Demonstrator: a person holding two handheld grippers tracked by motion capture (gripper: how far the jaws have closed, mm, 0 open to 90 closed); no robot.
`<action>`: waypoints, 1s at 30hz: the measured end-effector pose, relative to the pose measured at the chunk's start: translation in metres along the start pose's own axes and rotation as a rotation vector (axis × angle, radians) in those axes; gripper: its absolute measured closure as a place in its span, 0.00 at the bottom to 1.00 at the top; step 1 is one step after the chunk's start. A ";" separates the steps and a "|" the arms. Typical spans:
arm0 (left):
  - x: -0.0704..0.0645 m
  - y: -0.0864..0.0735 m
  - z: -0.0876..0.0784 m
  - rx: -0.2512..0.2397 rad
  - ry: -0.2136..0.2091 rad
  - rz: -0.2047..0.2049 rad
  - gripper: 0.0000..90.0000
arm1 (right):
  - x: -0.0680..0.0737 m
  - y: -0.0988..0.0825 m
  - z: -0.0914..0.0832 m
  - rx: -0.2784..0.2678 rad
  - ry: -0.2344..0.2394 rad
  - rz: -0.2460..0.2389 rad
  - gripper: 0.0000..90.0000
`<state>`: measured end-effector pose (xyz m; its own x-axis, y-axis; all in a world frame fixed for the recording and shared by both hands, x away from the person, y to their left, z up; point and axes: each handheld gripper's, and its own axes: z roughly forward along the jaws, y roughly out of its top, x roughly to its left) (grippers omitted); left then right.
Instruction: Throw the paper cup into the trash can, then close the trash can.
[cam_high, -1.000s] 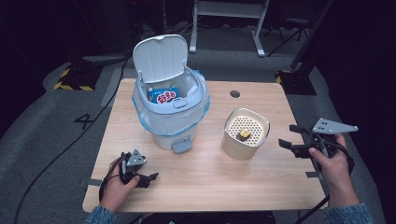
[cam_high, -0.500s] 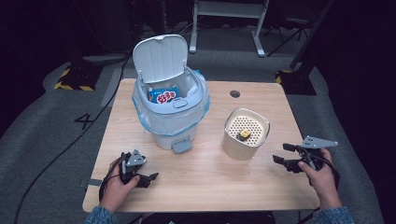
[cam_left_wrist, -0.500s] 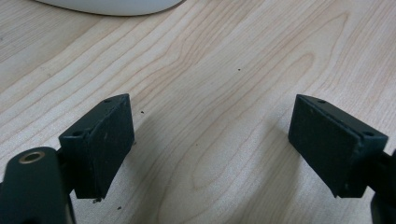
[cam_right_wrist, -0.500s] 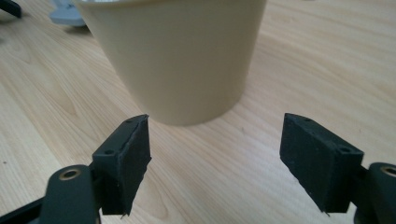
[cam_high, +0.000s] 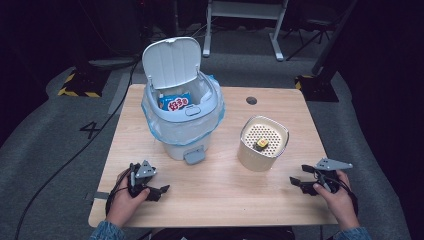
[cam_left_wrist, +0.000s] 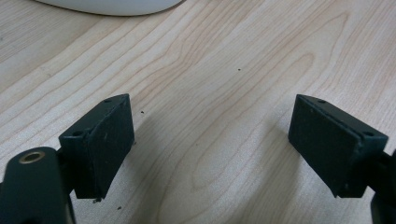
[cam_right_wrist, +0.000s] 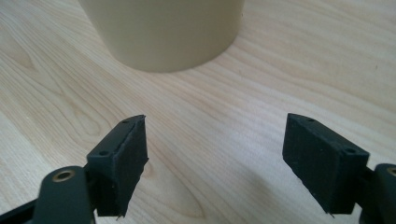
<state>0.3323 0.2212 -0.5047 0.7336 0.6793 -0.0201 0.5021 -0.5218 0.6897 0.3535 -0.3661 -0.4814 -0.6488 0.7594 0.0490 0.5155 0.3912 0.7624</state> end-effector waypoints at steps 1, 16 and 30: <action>0.000 0.000 0.000 0.000 0.000 0.000 0.16 | 0.001 -0.002 0.001 0.007 -0.006 0.000 0.25; -0.001 0.000 0.000 -0.001 0.011 -0.008 0.17 | 0.012 -0.017 0.016 0.044 -0.064 -0.021 0.15; 0.007 0.004 -0.015 -0.070 0.002 -0.095 0.29 | 0.013 -0.018 0.016 0.043 -0.067 -0.018 0.15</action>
<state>0.3324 0.2319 -0.4913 0.6830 0.7253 -0.0864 0.5363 -0.4177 0.7334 0.3450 -0.3551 -0.5044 -0.6199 0.7846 -0.0089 0.5288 0.4262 0.7340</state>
